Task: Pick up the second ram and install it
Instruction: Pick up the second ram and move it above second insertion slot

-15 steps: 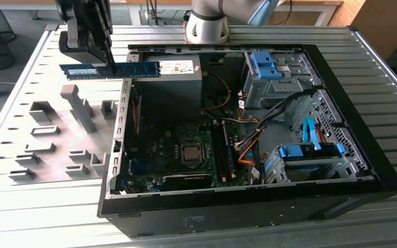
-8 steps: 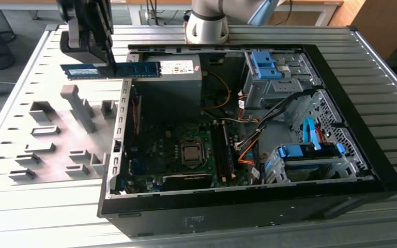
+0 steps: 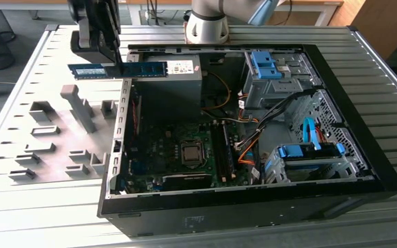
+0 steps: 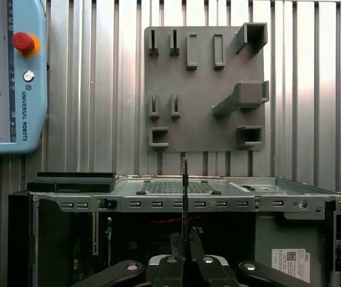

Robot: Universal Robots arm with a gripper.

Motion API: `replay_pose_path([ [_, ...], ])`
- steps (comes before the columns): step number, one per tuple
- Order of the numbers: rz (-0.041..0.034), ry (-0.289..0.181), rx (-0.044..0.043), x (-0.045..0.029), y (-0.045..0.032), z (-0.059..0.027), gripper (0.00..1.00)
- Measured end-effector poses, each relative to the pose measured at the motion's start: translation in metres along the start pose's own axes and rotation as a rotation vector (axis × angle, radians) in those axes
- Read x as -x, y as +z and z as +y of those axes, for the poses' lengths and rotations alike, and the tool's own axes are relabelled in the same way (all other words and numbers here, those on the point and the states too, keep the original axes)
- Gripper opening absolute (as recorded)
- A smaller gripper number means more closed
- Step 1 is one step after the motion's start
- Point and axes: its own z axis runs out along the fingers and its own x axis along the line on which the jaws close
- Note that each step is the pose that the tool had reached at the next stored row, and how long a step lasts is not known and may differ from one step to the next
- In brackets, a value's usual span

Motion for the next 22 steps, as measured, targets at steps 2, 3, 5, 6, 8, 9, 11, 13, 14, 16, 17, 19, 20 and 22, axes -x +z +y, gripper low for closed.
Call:
replay_pose_path([
  [2, -0.0001, 0.0, 0.0, 0.0, 0.0, -0.0034, 0.14],
  [3, -0.0001, 0.0, 0.0, 0.0, 0.0, -0.0052, 0.14],
  [5, 0.0, 0.0, 0.0, 0.0001, 0.0, -0.0089, 0.14],
  [6, 0.0, 0.0, 0.0, 0.0001, 0.0, -0.0107, 0.14],
  [8, 0.0, 0.0, 0.0, 0.0001, -0.0001, -0.0143, 0.14],
  [9, 0.0, 0.0, 0.0, 0.0001, -0.0001, -0.016, 0.14],
  [11, -0.0001, 0.0, 0.0, 0.0001, -0.0001, -0.0198, 0.14],
  [13, 0.0, 0.0, 0.0, 0.0002, -0.0001, -0.0233, 0.14],
  [14, 0.0, 0.0, 0.0, 0.0002, -0.0001, -0.0252, 0.14],
  [16, 0.0, 0.0, 0.0, 0.0002, -0.0002, -0.0291, 0.14],
  [17, 0.0, 0.0, 0.0, 0.0002, -0.0001, -0.0309, 0.14],
  [19, 0.0, 0.0, 0.0, 0.0002, -0.0002, -0.035, 0.14],
  [20, 0.0, 0.0, 0.0001, 0.0003, -0.0002, -0.0369, 0.14],
  [22, -0.0001, 0.0, 0.0, 0.0003, -0.0002, -0.0406, 0.14],
])
